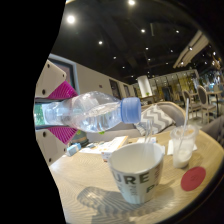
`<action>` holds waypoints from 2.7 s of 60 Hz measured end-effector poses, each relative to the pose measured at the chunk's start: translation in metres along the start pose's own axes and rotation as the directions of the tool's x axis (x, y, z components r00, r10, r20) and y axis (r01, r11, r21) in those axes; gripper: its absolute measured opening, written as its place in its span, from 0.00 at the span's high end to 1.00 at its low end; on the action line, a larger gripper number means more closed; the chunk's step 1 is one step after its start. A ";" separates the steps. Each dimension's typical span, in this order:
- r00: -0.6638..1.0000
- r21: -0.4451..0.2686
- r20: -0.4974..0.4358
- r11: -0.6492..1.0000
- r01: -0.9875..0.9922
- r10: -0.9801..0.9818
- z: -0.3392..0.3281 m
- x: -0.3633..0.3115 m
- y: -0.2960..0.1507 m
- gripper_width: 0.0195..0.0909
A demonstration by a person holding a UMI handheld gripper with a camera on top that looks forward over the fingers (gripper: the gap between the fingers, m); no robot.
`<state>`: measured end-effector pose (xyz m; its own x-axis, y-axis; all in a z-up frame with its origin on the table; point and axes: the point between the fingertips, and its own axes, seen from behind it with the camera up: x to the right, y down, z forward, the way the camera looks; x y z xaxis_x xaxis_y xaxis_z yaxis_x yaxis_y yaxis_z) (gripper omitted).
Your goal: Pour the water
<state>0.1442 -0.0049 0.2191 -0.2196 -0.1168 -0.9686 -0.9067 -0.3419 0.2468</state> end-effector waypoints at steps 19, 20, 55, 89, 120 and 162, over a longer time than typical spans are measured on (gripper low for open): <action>0.559 0.087 -0.193 0.554 0.828 -0.806 -0.053 -0.097 -0.076 0.85; 0.530 0.090 -0.202 0.523 0.847 -0.823 -0.056 -0.102 -0.081 0.85; -0.193 -0.299 -0.475 -0.049 0.953 -0.859 -0.118 0.034 -0.262 0.84; -0.139 -0.319 -0.517 0.039 0.947 -0.845 -0.112 0.098 -0.293 0.68; -0.176 -0.469 -0.587 0.154 0.870 -0.790 -0.197 0.093 -0.258 0.07; -0.250 -0.556 -0.571 0.144 0.818 -0.782 -0.313 0.030 -0.128 0.08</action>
<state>0.3661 -0.2562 0.1679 0.9694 -0.2363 0.0671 -0.1105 -0.6636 -0.7398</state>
